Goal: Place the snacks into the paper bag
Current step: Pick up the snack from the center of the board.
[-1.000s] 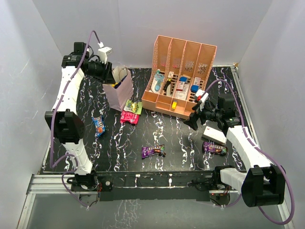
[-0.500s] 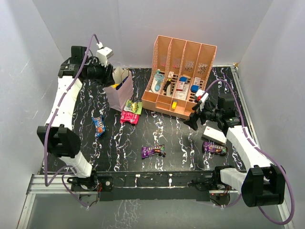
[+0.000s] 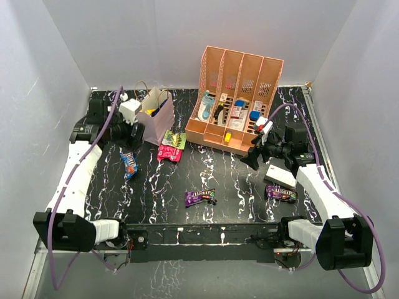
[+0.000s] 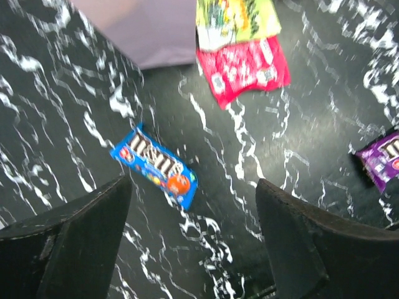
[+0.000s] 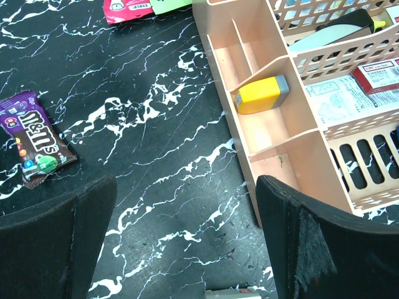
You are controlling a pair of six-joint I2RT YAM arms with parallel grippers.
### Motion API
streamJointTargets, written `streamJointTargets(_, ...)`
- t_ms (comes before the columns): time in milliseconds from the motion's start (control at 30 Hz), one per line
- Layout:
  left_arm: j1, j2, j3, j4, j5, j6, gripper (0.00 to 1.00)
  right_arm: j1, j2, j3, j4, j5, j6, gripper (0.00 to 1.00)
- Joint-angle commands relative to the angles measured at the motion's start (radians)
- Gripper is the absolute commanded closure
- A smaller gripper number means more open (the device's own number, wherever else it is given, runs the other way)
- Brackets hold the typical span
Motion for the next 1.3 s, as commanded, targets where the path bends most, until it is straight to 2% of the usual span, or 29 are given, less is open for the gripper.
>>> streamJointTargets(0,0.005,-0.084,-0.153,0.031,-0.110,-0.042,0.17,-0.005,-0.019,0.021,0.028,-0.004,0.009,0.02)
streamJointTargets(200,0.035,-0.025,-0.270,0.125,-0.183,-0.101,0.09,-0.006,-0.021,0.023,0.025,-0.014,0.010,0.02)
streamJointTargets(800,0.114,0.155,-0.408,0.306,-0.178,-0.213,0.08,0.000,-0.025,0.027,0.014,-0.016,0.003,0.02)
streamJointTargets(1000,0.123,0.222,-0.412,0.351,-0.166,-0.228,0.10,-0.001,-0.022,0.026,0.014,-0.019,0.003,0.02)
streamJointTargets(1267,0.124,0.274,-0.425,0.421,-0.174,-0.216,0.19,0.000,-0.015,0.024,0.014,-0.019,0.003,0.02)
